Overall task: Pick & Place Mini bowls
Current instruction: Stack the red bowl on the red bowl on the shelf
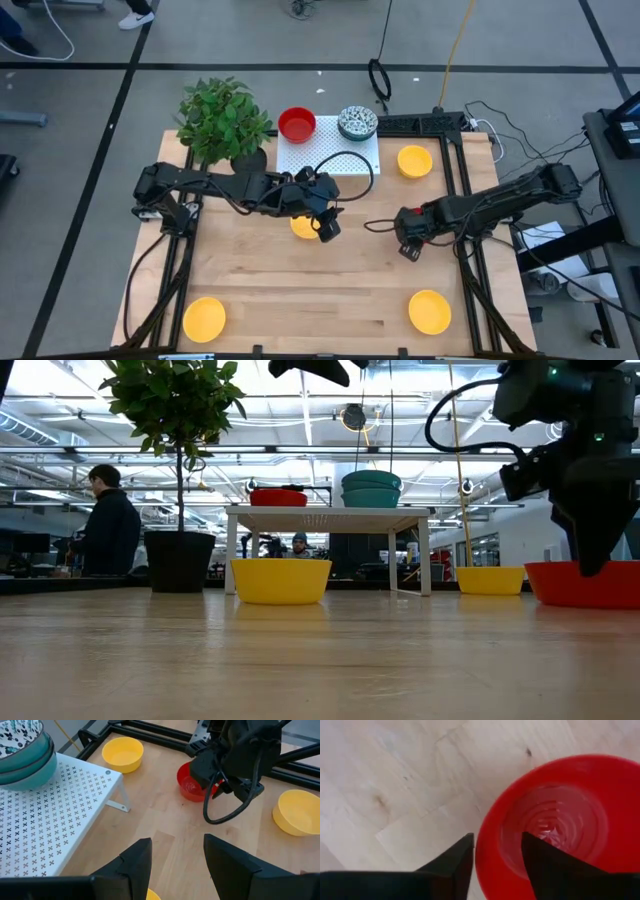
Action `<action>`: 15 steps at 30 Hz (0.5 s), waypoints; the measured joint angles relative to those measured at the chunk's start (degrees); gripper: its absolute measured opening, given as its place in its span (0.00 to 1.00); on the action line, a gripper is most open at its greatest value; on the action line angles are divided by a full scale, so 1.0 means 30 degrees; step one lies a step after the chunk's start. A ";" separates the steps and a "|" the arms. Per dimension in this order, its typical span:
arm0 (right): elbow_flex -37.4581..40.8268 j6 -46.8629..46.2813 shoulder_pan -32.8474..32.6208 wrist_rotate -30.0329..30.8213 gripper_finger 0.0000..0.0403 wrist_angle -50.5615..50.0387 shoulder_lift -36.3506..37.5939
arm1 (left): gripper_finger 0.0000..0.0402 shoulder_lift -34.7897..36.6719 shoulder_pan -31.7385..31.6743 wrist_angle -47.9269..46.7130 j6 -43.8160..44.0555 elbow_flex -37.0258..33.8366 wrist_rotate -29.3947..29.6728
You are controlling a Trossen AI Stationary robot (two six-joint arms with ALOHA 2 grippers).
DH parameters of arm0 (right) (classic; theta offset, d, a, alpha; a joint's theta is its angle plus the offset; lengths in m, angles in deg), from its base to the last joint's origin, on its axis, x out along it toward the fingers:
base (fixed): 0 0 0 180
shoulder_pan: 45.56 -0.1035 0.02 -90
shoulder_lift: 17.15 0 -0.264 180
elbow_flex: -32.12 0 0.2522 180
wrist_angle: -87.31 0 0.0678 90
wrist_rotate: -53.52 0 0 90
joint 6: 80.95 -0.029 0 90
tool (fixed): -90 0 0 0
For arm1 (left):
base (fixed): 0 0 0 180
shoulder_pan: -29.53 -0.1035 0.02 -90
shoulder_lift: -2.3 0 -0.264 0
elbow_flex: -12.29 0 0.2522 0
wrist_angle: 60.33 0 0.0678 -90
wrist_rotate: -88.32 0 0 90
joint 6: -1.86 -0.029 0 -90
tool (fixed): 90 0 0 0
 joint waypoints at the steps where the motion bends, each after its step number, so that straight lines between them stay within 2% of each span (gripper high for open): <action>1: 0.0000 0.0316 0.0000 -0.0014 0.34 0.0046 0.0004 | 0.46 0.0000 0.0000 -0.0006 0.0017 0.0000 0.0000; 7: 0.0000 0.2190 0.0000 -0.1012 0.05 0.0254 0.0012 | 0.46 0.0000 0.0058 -0.0006 -0.0104 0.0000 0.0003; 15: -0.0457 0.4345 -0.0656 -0.2111 0.01 0.3173 0.0041 | 0.46 0.0000 0.0595 -0.0085 -0.2803 0.0000 0.0002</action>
